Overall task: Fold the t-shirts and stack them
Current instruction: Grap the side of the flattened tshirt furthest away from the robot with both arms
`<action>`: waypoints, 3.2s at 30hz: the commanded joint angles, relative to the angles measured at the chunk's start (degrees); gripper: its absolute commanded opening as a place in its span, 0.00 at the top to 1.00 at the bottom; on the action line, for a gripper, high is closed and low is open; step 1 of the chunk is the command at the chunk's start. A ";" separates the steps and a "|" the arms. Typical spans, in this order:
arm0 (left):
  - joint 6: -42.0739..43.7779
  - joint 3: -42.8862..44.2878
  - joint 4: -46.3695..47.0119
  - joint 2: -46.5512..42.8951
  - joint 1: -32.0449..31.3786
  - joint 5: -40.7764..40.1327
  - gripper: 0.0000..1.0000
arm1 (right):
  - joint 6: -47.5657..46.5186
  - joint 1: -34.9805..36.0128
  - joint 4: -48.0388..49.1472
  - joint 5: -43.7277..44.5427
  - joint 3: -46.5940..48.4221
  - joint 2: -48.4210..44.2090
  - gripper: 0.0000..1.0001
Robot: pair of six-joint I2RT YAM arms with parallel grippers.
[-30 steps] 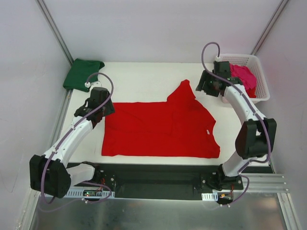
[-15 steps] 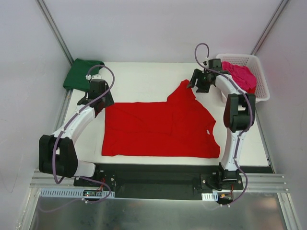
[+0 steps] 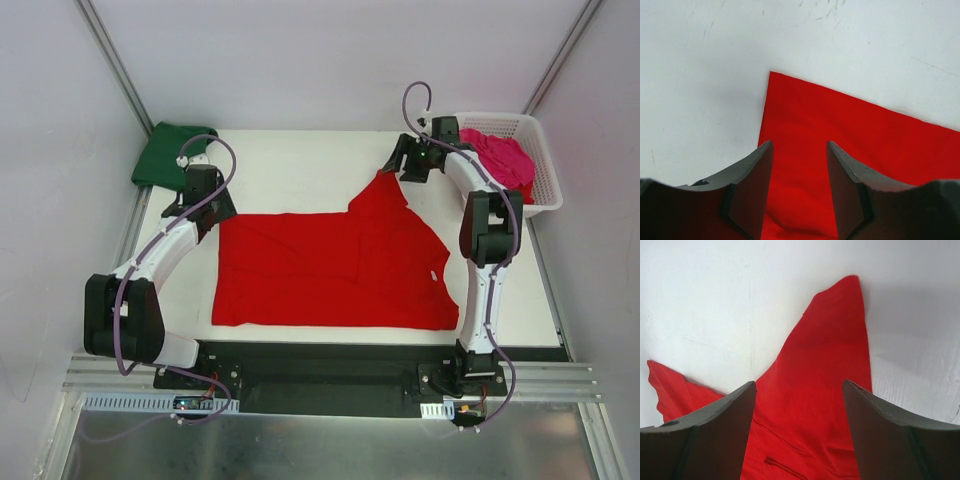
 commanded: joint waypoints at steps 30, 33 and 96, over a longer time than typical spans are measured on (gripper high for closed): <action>-1.91 -0.57 3.00 3.03 0.81 -1.36 0.61 | 6.25 -1.35 5.52 -2.15 13.16 11.47 0.23; -2.08 -0.66 3.08 3.03 0.81 -1.63 0.61 | 6.69 -1.35 5.61 -1.72 13.24 12.08 0.22; -1.20 16.65 -1.75 27.11 10.56 13.14 0.53 | 7.92 -1.96 7.89 -4.53 10.70 12.70 0.98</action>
